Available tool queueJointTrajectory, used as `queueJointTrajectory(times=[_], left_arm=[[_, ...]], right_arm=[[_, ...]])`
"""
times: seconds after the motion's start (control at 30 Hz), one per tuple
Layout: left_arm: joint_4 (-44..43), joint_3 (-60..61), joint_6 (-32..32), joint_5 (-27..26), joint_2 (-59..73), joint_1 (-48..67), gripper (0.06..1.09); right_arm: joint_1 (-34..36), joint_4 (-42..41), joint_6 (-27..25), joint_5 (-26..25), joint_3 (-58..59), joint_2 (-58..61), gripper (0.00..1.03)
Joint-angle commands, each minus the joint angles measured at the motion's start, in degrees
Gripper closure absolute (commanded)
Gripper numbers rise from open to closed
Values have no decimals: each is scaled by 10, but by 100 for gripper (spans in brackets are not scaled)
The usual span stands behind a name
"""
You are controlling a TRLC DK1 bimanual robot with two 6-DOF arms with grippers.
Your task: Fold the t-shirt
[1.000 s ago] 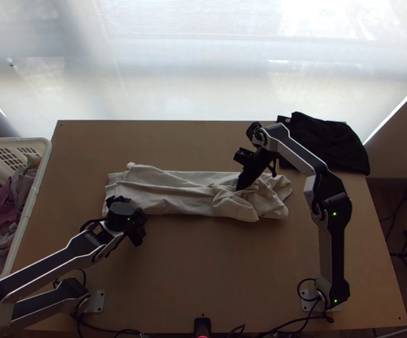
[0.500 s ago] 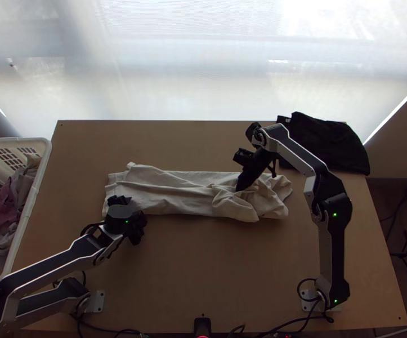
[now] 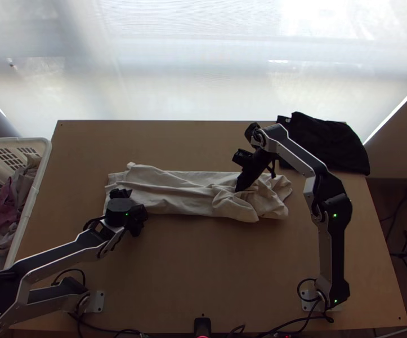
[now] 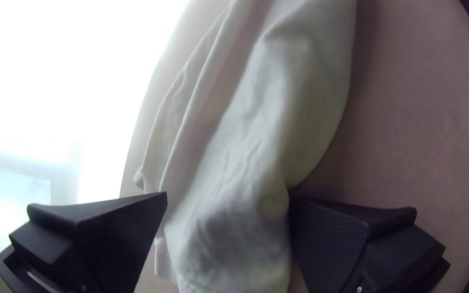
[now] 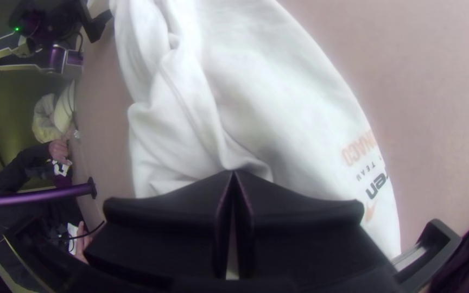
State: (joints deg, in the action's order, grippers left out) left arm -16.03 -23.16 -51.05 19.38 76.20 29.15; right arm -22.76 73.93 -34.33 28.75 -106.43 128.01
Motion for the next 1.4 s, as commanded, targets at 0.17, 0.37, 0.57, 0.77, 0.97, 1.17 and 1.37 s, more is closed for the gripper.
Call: queueJointTrajectory(times=[0.17, 0.37, 0.57, 0.77, 0.97, 1.17, 1.37], left_arm=[[-41, -7, -46, -28, 52, -20, 11], [-59, -24, -54, -31, 86, -23, 11], [-63, -25, -54, -50, 93, -25, 45], [-62, -20, -60, -59, 102, -26, 69], [-58, -14, -79, -71, 112, -31, 93], [-57, 9, -100, -70, 70, -48, 103], [-2, 18, -125, -69, -56, -59, 105]], right_arm=[[-3, -3, 2, 0, 6, -5, 100], [-7, -5, 3, 1, 11, -8, 100], [-7, -8, 3, 1, 21, -10, 100], [-7, -12, 3, 1, 28, -14, 100], [-6, -15, 3, 1, 36, -17, 100], [-5, -18, 3, 1, 45, -23, 100], [-5, -19, 5, 5, 50, -27, 100]])
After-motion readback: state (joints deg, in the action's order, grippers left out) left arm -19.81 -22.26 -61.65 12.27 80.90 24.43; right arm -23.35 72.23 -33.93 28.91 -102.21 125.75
